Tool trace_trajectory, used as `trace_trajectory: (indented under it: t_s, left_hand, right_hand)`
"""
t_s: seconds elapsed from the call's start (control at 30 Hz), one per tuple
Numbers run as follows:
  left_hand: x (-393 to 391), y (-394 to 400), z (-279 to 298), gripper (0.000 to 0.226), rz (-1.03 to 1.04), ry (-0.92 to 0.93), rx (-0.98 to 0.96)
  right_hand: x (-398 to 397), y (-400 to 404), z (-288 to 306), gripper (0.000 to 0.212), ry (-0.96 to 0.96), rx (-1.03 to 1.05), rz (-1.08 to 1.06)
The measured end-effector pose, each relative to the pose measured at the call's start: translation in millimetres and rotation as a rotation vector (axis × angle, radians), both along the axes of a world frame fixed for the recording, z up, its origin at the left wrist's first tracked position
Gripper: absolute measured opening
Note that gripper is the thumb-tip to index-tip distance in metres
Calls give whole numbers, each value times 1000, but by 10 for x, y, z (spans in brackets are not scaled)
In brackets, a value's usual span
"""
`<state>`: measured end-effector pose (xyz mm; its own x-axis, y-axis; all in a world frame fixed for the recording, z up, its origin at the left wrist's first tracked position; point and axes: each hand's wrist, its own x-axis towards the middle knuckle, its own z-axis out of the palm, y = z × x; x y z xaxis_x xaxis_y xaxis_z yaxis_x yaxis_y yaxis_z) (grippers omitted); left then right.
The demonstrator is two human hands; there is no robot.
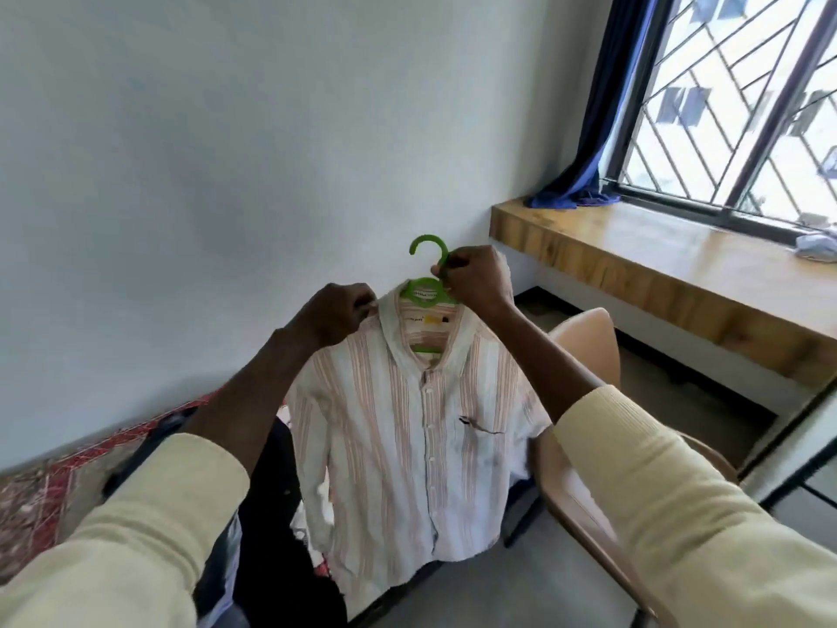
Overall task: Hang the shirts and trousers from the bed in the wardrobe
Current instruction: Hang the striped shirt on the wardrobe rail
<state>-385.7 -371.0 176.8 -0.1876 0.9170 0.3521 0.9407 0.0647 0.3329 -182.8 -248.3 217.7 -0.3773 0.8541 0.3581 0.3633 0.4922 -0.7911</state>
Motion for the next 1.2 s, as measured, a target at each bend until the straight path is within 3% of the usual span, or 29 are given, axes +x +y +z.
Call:
trace_trajectory:
  t_s: [0.17,0.27,0.37,0.43,0.5,0.57,0.63,0.7,0.8,0.9,1.0,1.13,1.2]
  left_hand:
    - [327,-87,642,17,98,157,-361]
    - [573,-164,927,18,20,221,-475]
    - [667,-414,1011,18,-236,48,-292]
    - [655,-647,984,21,-318,-79,-86]
    - [695,-801,928,18,-335,-96,48]
    - [785,-923,876,14,-331,-122,122]
    - [908,-994,840,16,-316,-171,166]
    - [1059,-1016,791,23,-311,-225,181]
    - [1408,-1049,697,28,-338,-252,224]
    - [1789,-1007,641,26,-356,-353,226]
    - [2322,-913,645,28,-442,-389,206]
    - [3082,-779,616,13,-567,-367,159]
    - [3455,-592,568,24,-652,-343,75]
  right_hand:
    - [344,-537,304,14,-15,83,-116]
    - [457,-942,456,15,2,134,-215]
    - [604,-1268,673,16,61,141,-276]
    - [785,-1472,757,16,159,35,-121]
    - [1022,-1675,808,19,121,67,-31]
    - [1307,-1843,826,29,-122,165,-47]
    - [1646,-1974,769,41,-481,118,-26]
    - [1972,-1997,541,27,-649,34,-37]
    - [2539,-2099,233,17,-511,26,-248]
    - [2999,-2279,201,26,-341,-34,-322]
    - [3295,-2442,255,27,-370,8,-315]
    - [3812,-2465,139,24,-433,104,-505]
    - [4220,-2492,98,20,-445,114,-616]
